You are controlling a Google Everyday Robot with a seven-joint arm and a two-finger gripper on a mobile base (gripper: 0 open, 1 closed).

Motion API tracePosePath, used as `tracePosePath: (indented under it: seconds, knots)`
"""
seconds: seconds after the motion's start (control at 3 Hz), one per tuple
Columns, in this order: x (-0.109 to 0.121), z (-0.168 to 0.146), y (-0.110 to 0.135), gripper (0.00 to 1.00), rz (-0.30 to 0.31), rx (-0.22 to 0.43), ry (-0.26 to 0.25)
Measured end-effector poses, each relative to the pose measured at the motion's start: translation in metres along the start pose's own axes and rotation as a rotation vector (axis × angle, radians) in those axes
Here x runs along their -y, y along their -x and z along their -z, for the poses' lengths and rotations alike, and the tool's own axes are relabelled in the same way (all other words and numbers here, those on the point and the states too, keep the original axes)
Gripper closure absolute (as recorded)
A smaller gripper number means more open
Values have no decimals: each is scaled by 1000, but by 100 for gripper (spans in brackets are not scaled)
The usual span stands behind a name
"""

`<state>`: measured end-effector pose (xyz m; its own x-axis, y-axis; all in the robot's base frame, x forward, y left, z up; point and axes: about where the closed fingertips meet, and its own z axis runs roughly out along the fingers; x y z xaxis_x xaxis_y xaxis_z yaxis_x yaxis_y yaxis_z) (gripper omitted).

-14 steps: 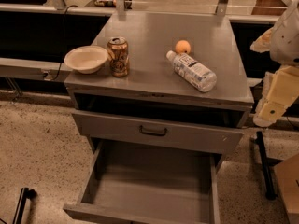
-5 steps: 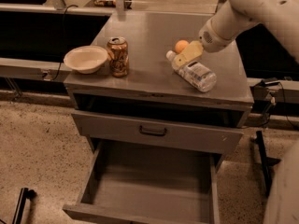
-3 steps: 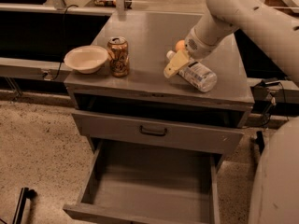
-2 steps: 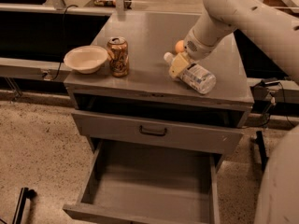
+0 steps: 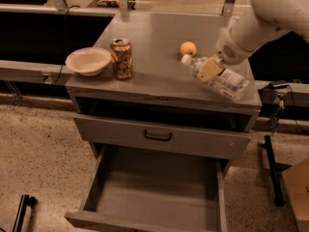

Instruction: Place blue plastic bottle into middle drawer

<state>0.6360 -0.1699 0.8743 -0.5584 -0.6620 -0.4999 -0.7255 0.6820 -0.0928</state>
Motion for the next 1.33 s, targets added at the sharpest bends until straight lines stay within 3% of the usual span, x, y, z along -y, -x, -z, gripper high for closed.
tracePosePath:
  seconds: [0.33, 0.67, 1.0, 1.33]
  knots:
    - [-22, 64, 3, 100, 56, 72, -12]
    - [-22, 64, 3, 100, 56, 72, -12]
    - [-31, 46, -8, 100, 57, 36, 47]
    - [-78, 57, -15, 100, 107, 67, 112]
